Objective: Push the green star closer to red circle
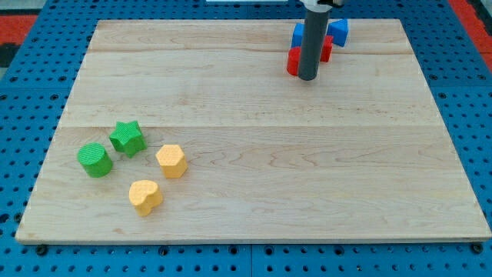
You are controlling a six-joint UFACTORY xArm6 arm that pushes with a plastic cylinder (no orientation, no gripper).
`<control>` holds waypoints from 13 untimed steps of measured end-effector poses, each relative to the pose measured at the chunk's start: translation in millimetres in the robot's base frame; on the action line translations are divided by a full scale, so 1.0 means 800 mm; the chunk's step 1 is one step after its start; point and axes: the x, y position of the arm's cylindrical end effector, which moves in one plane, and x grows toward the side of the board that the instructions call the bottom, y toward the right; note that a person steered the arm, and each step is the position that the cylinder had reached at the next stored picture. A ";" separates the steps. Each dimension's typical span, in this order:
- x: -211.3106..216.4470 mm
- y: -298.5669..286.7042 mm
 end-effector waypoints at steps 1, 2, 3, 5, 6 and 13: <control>0.013 0.003; -0.015 0.009; -0.006 0.034; 0.109 0.055; 0.192 0.052; 0.351 -0.033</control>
